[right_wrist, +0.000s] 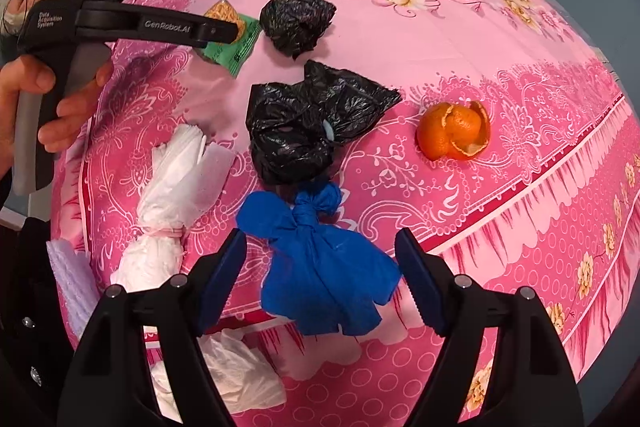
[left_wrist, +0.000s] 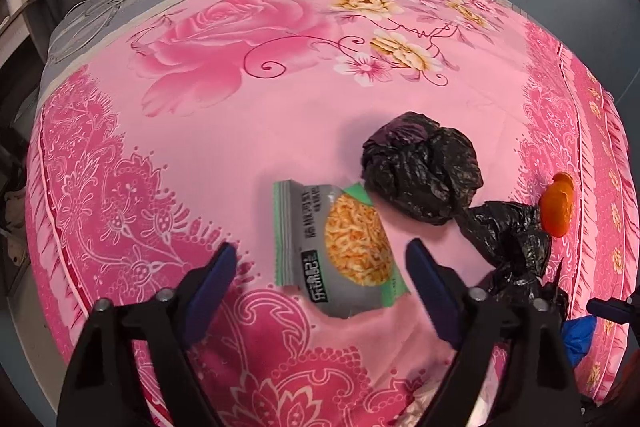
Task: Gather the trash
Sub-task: 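Grasp the green snack packet with the left tool while the right tool grasps the blue glove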
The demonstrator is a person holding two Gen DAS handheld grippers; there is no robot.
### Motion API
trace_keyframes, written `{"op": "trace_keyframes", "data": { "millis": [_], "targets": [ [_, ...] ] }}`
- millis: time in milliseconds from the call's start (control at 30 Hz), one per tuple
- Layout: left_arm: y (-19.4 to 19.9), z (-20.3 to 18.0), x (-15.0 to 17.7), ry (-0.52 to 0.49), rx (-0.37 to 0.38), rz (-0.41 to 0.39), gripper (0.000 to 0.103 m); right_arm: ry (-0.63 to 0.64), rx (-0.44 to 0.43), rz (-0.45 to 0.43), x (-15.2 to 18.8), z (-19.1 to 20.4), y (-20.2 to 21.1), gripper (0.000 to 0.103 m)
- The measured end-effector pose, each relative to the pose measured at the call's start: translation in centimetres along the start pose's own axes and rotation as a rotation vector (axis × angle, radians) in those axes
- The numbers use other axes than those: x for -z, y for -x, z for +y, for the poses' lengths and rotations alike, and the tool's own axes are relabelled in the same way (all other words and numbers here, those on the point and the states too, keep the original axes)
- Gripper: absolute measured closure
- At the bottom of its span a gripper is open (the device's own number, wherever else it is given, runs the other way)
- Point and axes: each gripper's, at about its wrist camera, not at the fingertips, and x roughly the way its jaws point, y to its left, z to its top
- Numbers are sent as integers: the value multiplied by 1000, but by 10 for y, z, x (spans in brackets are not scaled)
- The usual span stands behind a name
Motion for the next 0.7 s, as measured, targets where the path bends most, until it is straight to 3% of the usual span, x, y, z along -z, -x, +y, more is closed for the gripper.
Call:
{"op": "trace_keyframes", "data": {
  "millis": [100, 167, 300, 367, 500, 700],
  "targets": [
    [-2, -3, 0, -21, 10, -6, 39, 14, 16, 19, 0, 4, -7, 41],
    [-3, -2, 1, -28, 19, 0, 50, 11, 14, 34, -1, 4, -12, 54],
    [-3, 1, 2, -21, 38, 5, 63, 12, 23, 52, -3, 7, -16, 61],
    [-2, 2, 2, -16, 44, 1, 69, 17, 33, 49, -3, 10, -15, 71],
    [2, 5, 3, -5, 45, -5, 83, 23, 41, 54, -4, 15, -16, 79],
    [19, 10, 7, 21, 61, -25, 86, -4, -9, 39, -4, 23, -1, 87]
  ]
}}
